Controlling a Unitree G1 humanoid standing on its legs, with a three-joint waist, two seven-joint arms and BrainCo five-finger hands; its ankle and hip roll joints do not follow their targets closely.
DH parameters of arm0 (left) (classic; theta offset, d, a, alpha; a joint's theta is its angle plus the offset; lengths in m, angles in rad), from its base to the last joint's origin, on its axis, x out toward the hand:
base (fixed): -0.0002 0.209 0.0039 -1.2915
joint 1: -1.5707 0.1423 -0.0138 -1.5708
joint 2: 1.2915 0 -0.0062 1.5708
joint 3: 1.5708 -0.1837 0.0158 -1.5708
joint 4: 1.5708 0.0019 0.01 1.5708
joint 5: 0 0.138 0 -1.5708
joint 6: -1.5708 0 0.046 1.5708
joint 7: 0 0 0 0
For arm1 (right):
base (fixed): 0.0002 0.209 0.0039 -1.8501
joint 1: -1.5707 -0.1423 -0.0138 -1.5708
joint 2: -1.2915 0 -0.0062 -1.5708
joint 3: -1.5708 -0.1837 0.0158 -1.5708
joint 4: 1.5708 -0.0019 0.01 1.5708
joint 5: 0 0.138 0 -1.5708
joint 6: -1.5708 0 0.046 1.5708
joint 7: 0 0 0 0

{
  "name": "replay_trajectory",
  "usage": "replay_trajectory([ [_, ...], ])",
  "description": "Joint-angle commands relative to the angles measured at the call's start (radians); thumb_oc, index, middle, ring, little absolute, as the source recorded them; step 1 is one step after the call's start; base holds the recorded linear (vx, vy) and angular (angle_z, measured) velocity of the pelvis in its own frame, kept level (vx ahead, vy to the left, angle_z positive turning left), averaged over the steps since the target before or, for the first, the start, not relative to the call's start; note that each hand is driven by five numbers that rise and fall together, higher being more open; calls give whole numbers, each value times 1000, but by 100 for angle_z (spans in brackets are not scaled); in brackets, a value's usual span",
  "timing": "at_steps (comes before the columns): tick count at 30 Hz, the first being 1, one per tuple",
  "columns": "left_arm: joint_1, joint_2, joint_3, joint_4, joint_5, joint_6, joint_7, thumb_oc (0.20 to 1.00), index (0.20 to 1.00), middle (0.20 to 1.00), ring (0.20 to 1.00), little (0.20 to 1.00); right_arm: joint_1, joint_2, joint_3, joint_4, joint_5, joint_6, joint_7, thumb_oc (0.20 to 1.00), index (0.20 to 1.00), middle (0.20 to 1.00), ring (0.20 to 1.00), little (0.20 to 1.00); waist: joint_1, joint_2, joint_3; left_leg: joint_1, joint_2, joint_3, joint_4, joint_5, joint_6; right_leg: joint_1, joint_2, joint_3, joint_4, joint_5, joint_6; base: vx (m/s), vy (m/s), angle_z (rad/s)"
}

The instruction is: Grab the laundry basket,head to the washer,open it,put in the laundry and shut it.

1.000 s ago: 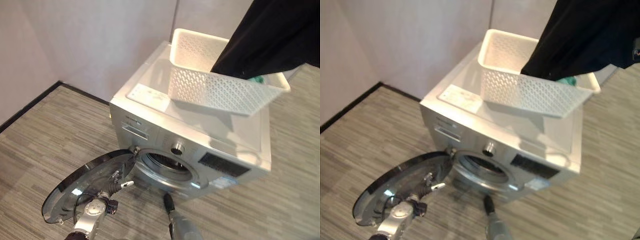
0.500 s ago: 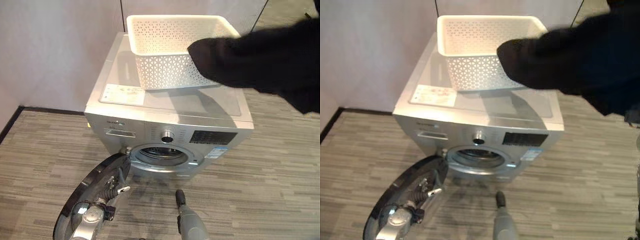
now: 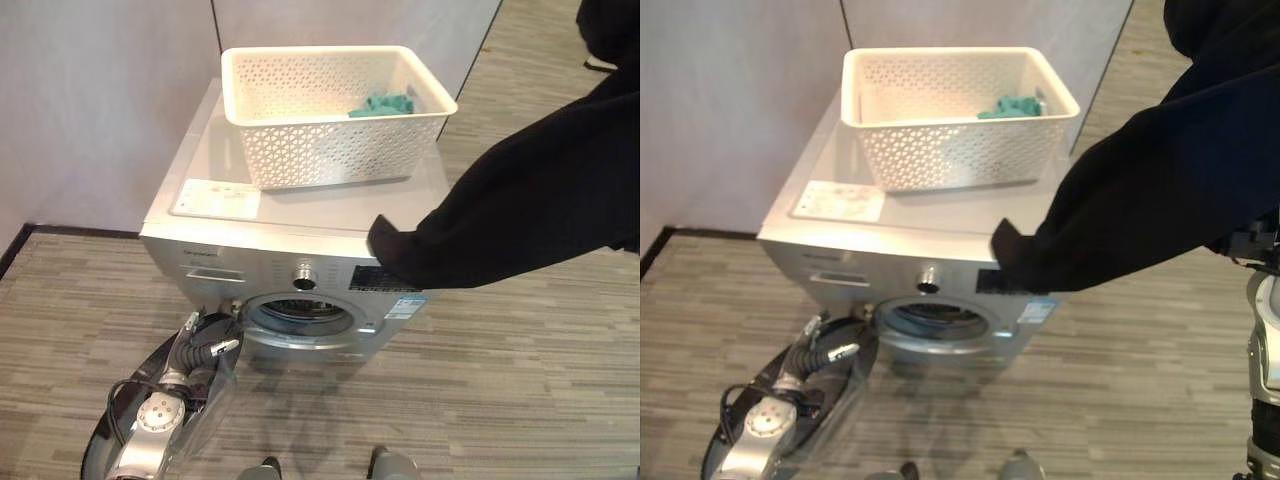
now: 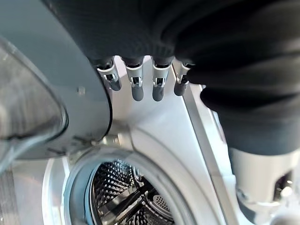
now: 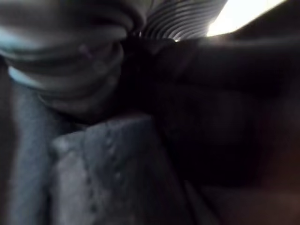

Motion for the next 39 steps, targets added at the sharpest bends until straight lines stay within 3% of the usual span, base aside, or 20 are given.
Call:
replay_trajectory([
  [1, -1, 41, 58, -82, 2, -45, 21, 1000, 1000, 1000, 1000, 1000, -12, 39, -5, -51, 49, -8, 48, 200, 200, 200, 200, 200, 16, -20, -41, -13, -23, 32, -58, -21, 44, 67, -30, -11, -22, 77, 17, -54, -264, -28],
  [4, -8, 43, 59, -116, 2, -52, 15, 1000, 1000, 1000, 1000, 1000, 4, 80, 48, -89, 88, -6, 104, 200, 200, 200, 200, 200, 17, -21, -43, -8, 6, 41, -69, 4, 15, 97, -6, -29, -80, 48, 10, -42, -218, -24],
  [10, -57, 102, 41, -262, -35, -86, -47, 1000, 1000, 1000, 1000, 1000, -17, 46, 115, -120, 204, -24, 200, 200, 200, 200, 200, 200, 8, -7, -38, -7, 50, 20, -93, 60, -32, 144, 49, -60, -152, -13, -17, -42, -153, 9],
  [19, -73, 229, 7, -465, -151, -88, -206, 1000, 1000, 1000, 1000, 1000, -32, -11, 196, -124, 300, 3, 291, 200, 200, 200, 200, 200, 1, 19, -40, 9, 74, 1, -106, 88, -60, 188, 76, -95, -168, -39, -38, -6, -62, 13],
  [25, -85, 242, -119, -487, -375, -6, -339, 1000, 1000, 1000, 1000, 1000, -49, -45, 274, -121, 317, 45, 321, 200, 200, 200, 200, 200, -7, 43, -27, 4, 82, -24, -90, 101, -74, 207, 91, -113, -159, -61, -60, -7, -39, 20],
  [28, -80, 266, -172, -505, -408, 37, -365, 1000, 1000, 1000, 1000, 1000, -64, -60, 303, -118, 314, 64, 318, 200, 200, 200, 200, 200, -10, 54, -18, 6, 84, -32, -93, 109, -78, 208, 93, -118, -153, -67, -68, -3, -26, 17],
  [31, -74, 279, -204, -518, -409, 89, -369, 1000, 1000, 1000, 1000, 1000, -80, -81, 331, -115, 299, 81, 309, 200, 200, 200, 200, 200, -10, 66, -10, 8, 83, -35, -95, 115, -80, 211, 94, -124, -150, -71, -72, -5, -19, 10],
  [34, -85, 289, -201, -550, -363, 97, -358, 1000, 1000, 1000, 1000, 1000, -92, -82, 342, -111, 289, 90, 304, 200, 200, 200, 200, 200, -10, 72, -3, 9, 81, -41, -101, 121, -82, 212, 95, -128, -149, -73, -74, -6, -20, 10],
  [39, -204, 220, -266, -531, -294, 108, -335, 1000, 1000, 1000, 1000, 1000, -126, -55, 375, -93, 253, 109, 286, 200, 200, 200, 200, 200, -15, 87, 3, 12, 74, -48, -123, 139, -86, 220, 93, -146, -162, -75, -77, -17, -14, 10],
])
